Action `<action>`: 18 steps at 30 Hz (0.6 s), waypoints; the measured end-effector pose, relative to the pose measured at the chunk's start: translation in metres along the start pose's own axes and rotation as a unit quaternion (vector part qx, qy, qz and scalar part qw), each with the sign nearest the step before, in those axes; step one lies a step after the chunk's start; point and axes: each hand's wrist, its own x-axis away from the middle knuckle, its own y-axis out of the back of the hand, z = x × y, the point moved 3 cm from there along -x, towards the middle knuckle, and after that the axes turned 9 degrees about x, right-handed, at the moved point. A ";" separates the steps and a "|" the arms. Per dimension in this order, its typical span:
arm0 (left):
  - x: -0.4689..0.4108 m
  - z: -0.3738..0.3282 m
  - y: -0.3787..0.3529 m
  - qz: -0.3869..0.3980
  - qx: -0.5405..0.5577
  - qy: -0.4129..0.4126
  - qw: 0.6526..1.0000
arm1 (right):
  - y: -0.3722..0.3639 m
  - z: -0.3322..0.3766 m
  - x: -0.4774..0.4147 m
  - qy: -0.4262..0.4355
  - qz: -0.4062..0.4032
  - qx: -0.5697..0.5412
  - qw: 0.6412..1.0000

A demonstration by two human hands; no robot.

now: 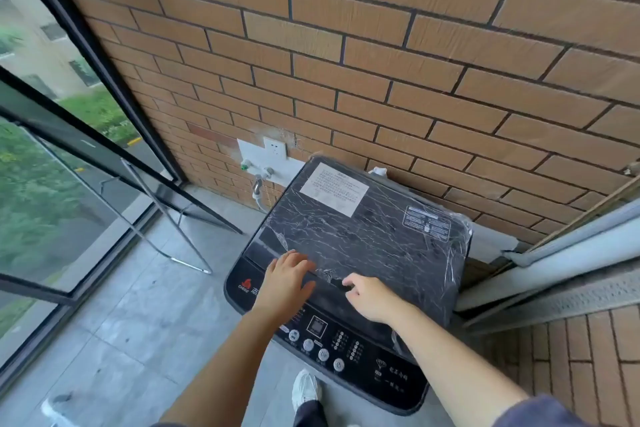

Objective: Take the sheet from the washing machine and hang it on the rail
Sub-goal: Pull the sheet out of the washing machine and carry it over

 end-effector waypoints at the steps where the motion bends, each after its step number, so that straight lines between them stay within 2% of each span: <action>1: -0.004 0.001 -0.001 0.014 -0.010 -0.004 1.000 | 0.001 0.000 -0.002 -0.007 0.005 -0.005 1.000; 5: -0.013 -0.001 -0.002 0.052 -0.032 -0.035 0.998 | 0.005 -0.001 0.000 -0.026 0.015 -0.014 0.999; 10: -0.011 -0.008 0.002 0.053 -0.060 -0.104 0.991 | 0.030 0.005 0.018 0.010 -0.015 -0.014 1.000; 18: -0.010 -0.034 0.038 -0.059 -0.132 -0.203 0.969 | 0.065 0.011 0.054 0.086 -0.067 0.054 0.993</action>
